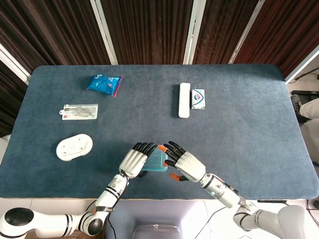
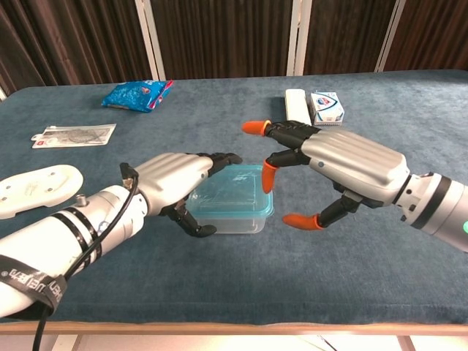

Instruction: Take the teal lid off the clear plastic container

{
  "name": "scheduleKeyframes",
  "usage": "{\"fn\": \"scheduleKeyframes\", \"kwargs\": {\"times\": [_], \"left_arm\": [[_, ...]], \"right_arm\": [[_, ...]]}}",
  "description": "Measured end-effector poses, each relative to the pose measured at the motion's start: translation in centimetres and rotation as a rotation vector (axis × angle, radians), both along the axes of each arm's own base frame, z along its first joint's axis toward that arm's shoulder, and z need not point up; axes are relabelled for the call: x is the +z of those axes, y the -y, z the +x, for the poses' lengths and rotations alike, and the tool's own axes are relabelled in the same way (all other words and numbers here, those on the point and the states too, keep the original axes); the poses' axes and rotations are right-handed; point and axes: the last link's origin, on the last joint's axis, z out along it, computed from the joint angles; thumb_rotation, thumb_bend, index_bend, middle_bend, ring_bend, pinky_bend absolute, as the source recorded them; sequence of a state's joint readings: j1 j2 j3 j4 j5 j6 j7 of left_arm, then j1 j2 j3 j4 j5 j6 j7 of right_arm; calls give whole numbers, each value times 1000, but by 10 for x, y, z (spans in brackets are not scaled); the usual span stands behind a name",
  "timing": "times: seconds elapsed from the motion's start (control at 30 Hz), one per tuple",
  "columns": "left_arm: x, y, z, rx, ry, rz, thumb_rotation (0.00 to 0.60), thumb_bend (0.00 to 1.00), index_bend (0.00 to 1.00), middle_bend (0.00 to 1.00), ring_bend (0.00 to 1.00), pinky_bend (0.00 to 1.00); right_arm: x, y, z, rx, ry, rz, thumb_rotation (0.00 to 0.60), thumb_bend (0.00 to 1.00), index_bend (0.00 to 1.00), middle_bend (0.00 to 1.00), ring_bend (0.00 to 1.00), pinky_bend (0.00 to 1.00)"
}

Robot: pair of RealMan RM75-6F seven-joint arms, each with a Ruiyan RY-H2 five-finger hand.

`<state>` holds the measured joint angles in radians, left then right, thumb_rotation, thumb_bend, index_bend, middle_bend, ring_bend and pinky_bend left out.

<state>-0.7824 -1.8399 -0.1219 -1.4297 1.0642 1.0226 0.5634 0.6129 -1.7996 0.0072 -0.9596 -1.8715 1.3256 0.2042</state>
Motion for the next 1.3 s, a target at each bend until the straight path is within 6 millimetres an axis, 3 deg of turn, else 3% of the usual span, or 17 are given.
{"fn": "scheduleKeyframes", "kwargs": {"times": [0.9,1.3], "left_arm": [[0,2,-3,-4,-6,0,600,277,0,351,306,318],[-1,3,-3,-4,-12,-2,600,278,0,351,306,318]], "right_arm": [[-26,8,12,-24,-29,-15,600,433,592,39,0,0],[-29,7,17,-39,-2,1,600,433,601,42,0,0]]}}
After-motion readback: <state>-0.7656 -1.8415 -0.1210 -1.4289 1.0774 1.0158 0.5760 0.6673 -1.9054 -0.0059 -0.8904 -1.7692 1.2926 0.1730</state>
